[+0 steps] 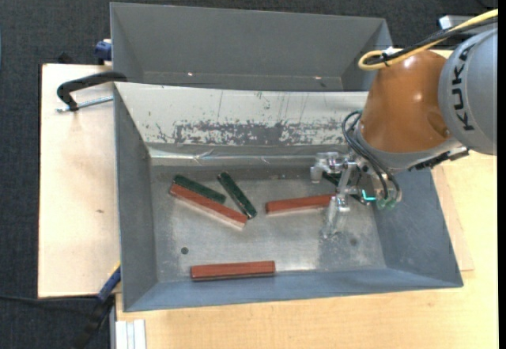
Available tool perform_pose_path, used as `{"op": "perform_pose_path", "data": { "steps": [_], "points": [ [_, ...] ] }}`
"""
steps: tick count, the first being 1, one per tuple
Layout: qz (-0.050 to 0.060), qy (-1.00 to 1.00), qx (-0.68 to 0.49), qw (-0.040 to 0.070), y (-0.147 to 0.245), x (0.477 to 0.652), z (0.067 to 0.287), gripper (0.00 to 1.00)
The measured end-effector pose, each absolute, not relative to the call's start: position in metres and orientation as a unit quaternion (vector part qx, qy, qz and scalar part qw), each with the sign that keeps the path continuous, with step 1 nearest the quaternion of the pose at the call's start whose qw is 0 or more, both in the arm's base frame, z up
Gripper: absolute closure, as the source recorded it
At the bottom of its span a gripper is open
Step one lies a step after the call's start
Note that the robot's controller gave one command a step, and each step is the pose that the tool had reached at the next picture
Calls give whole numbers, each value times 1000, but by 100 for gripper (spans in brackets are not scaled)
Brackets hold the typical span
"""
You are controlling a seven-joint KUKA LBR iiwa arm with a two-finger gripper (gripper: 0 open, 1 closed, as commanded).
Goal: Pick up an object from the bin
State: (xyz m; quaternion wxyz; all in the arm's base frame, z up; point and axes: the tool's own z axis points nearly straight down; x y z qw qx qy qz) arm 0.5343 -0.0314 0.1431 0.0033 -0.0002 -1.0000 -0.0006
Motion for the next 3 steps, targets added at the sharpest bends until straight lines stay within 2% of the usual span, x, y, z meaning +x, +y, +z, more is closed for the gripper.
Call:
{"op": "perform_pose_path", "data": {
  "steps": [1,2,3],
  "points": [
    [0,-1000,0,0,-31,536,147,0],
    [0,-1000,5,-4,-33,557,94,0],
    [-1,-997,-79,0,-24,521,70,100]
  ]
}}
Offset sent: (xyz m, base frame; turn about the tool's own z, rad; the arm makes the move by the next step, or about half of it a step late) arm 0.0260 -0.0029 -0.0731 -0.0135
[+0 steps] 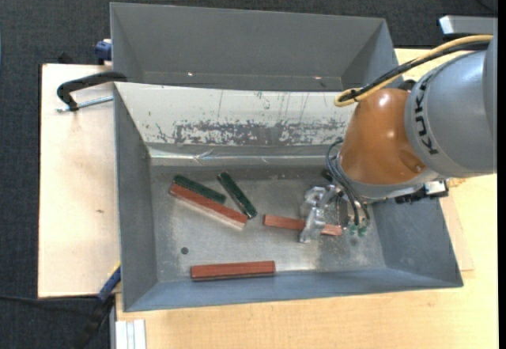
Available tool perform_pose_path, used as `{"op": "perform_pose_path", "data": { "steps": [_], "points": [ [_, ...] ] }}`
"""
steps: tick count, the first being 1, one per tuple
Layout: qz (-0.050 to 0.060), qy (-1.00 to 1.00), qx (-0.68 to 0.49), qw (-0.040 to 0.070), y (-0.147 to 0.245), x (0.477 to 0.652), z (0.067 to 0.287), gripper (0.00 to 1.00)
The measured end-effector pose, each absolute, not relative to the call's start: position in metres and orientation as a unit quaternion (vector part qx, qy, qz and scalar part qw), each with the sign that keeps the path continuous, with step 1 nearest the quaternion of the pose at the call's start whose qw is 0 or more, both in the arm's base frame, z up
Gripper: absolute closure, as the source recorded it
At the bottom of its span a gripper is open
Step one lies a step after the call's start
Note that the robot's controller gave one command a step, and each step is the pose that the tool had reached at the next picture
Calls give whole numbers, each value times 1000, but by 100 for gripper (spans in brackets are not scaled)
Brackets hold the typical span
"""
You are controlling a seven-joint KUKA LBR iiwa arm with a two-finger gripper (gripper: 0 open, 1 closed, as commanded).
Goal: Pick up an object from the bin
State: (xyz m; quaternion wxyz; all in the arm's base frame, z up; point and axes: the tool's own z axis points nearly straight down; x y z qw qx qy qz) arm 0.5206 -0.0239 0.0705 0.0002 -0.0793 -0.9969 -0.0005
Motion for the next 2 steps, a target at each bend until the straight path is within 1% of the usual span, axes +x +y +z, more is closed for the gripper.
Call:
{"op": "perform_pose_path", "data": {
  "steps": [1,2],
  "points": [
    [0,-997,-79,0,-24,521,70,100],
    [-1,-997,-80,1,-38,520,125,100]
  ]
}}
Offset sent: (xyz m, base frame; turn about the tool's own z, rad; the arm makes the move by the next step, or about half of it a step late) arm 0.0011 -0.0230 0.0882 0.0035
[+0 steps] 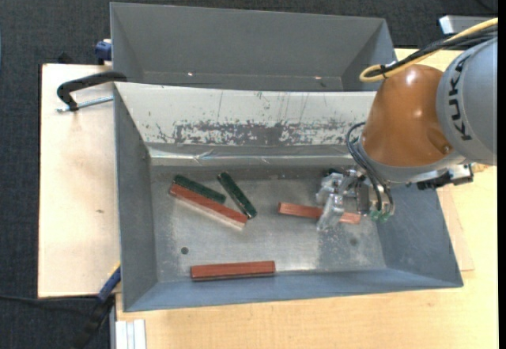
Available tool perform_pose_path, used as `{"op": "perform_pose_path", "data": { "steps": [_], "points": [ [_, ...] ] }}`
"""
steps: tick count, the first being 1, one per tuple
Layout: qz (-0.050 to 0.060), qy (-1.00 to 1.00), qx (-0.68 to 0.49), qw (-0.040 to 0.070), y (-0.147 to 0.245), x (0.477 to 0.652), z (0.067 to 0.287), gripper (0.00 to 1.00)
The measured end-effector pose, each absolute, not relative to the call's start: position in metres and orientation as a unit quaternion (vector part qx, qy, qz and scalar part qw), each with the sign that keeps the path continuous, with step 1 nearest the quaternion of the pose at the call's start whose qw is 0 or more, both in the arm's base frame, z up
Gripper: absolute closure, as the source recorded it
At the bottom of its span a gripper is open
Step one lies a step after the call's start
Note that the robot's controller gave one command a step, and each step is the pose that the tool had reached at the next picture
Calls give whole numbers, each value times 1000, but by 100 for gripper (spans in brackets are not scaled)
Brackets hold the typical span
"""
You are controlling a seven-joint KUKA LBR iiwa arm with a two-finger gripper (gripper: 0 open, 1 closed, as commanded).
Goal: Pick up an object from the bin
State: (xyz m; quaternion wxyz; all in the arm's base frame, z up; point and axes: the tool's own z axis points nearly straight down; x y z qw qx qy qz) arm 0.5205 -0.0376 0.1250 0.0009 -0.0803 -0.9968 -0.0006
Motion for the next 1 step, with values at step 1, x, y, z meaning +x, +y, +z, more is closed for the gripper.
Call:
{"op": "perform_pose_path", "data": {
  "steps": [1],
  "points": [
    [0,-998,-58,-2,-9,555,214,100]
  ]
}}
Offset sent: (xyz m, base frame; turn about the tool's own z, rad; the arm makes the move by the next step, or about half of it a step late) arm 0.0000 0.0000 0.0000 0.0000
